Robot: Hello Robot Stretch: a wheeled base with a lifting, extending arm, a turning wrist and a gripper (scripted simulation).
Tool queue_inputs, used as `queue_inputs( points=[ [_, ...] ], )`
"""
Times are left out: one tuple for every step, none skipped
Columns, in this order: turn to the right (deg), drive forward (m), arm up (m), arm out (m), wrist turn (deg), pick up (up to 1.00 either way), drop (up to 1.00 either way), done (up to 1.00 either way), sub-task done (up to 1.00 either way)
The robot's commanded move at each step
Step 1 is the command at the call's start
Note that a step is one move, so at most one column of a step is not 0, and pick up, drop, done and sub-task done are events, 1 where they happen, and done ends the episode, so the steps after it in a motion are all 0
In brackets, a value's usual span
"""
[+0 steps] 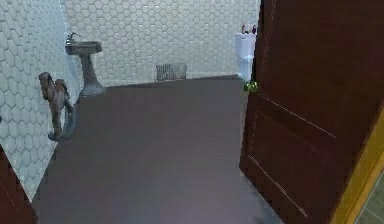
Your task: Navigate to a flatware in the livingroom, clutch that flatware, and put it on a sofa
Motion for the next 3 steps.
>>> queue_inputs(
  points=[
    [-9.0,0.00,0.00,0.00,0.0,0.00,0.00,0.00,0.00],
    [0.0,1.00,0.00,0.00,0.0,0.00,0.00,0.00,0.00],
    [0.0,0.80,0.00,0.00,0.0,0.00,0.00,0.00,0.00]
  ],
)
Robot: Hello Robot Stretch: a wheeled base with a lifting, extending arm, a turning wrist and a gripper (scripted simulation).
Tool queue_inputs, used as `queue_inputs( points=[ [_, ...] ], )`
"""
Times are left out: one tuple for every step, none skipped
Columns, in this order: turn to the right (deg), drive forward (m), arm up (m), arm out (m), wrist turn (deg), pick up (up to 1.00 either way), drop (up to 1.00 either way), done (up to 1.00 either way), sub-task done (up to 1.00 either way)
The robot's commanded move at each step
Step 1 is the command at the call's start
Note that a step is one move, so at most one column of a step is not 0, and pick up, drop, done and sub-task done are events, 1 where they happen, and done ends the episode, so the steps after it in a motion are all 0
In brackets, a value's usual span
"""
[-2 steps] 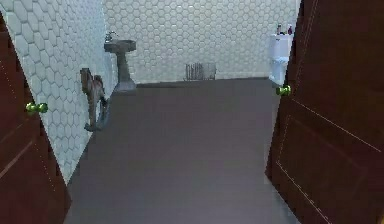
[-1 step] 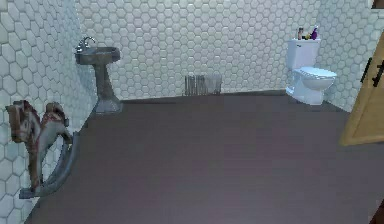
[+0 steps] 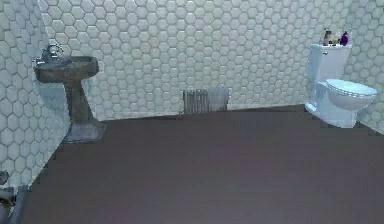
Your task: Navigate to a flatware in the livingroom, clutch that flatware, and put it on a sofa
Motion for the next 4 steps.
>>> queue_inputs(
  points=[
    [33.0,0.00,0.00,0.00,0.0,0.00,0.00,0.00,0.00],
    [0.0,0.35,0.00,0.00,0.0,0.00,0.00,0.00,0.00],
    [45.0,0.00,0.00,0.00,0.0,0.00,0.00,0.00,0.00],
    [3.0,0.00,0.00,0.00,0.0,0.00,0.00,0.00,0.00]
  ],
)
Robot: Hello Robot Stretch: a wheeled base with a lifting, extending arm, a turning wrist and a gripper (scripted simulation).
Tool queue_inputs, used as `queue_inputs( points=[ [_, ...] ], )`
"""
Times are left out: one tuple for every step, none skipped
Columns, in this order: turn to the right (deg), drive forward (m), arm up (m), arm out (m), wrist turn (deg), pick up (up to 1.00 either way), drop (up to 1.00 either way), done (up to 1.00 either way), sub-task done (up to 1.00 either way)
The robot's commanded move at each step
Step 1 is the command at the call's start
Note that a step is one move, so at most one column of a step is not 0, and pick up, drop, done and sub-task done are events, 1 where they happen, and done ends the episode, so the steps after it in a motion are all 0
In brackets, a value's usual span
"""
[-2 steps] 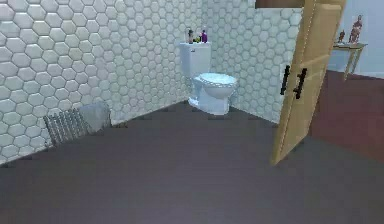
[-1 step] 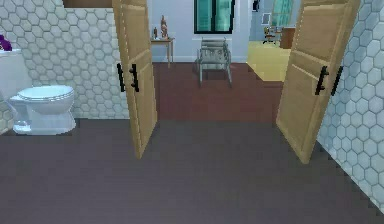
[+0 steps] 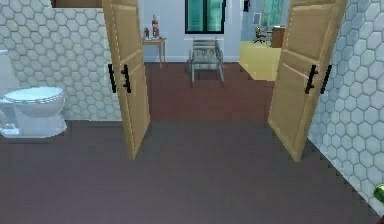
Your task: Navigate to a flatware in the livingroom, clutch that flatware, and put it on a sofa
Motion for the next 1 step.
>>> queue_inputs(
  points=[
    [0.0,0.85,0.00,0.00,0.0,0.00,0.00,0.00,0.00]
  ],
)
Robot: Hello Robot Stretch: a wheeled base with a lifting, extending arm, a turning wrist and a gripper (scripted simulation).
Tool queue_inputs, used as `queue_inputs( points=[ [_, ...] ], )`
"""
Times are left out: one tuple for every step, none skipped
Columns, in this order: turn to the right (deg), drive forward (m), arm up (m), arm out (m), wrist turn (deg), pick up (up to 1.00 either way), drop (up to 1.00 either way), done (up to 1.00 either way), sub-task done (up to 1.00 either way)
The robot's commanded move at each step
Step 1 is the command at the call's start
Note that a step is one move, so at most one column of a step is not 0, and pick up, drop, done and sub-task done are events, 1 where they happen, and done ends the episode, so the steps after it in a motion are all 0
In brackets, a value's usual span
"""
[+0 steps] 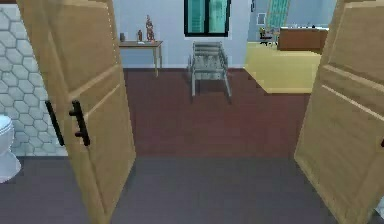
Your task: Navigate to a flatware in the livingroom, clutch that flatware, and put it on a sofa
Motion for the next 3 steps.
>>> queue_inputs(
  points=[
    [0.0,1.00,0.00,0.00,0.0,0.00,0.00,0.00,0.00],
    [3.0,0.00,0.00,0.00,0.0,0.00,0.00,0.00,0.00],
    [0.0,1.00,0.00,0.00,0.0,0.00,0.00,0.00,0.00]
  ],
)
